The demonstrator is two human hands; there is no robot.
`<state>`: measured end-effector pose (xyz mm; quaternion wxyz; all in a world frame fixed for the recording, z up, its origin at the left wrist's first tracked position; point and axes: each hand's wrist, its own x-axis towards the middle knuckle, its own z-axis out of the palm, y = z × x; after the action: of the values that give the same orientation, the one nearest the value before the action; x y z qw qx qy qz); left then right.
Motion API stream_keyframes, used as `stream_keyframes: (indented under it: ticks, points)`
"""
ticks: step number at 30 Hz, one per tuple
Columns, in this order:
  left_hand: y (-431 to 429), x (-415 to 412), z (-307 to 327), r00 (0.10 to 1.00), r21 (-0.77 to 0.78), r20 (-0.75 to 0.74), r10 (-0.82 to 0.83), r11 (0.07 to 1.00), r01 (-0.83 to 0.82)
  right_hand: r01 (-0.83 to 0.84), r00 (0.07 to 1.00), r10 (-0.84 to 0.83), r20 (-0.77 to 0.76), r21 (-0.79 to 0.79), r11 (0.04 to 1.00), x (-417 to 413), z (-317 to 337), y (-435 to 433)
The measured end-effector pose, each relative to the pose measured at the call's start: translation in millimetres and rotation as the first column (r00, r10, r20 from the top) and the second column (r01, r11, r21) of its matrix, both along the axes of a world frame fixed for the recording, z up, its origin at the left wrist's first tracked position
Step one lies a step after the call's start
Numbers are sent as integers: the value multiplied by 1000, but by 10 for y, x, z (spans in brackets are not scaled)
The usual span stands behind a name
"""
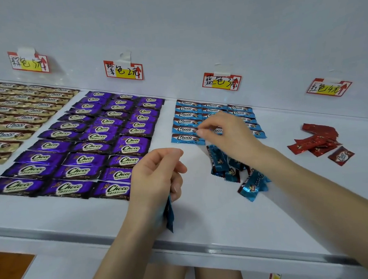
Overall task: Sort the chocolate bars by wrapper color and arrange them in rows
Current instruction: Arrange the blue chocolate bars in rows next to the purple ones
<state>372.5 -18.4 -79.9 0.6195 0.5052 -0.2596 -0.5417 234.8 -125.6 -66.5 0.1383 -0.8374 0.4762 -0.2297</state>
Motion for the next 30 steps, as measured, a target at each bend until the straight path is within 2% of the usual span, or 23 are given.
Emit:
stream_keyframes:
  ticks: [3,7,9,19,23,30]
  points:
    - [-6,0,5,1000,11,20,-1,1000,1,82,996,-82,23,8,997,-190,52,72]
    - [0,-10,17,999,24,51,-9,1000,8,70,975,-57,-214,53,996,-375,-89,257]
    - [6,-18,23,997,29,75,-16,999,14,65,962,-45,-268,65,996,-416,-174,333]
    - [-61,-198,122,995,-17,93,-31,999,33,112,979,-104,-178,37,993,-583,-226,551]
    - [-179,-314,156,993,-24,118,-5,1000,8,149,974,-125,-188,118,982,-587,-237,547]
    - [-327,-433,130,976,8,215,40,999,-43,173,982,-179,63,90,981,-592,-227,651]
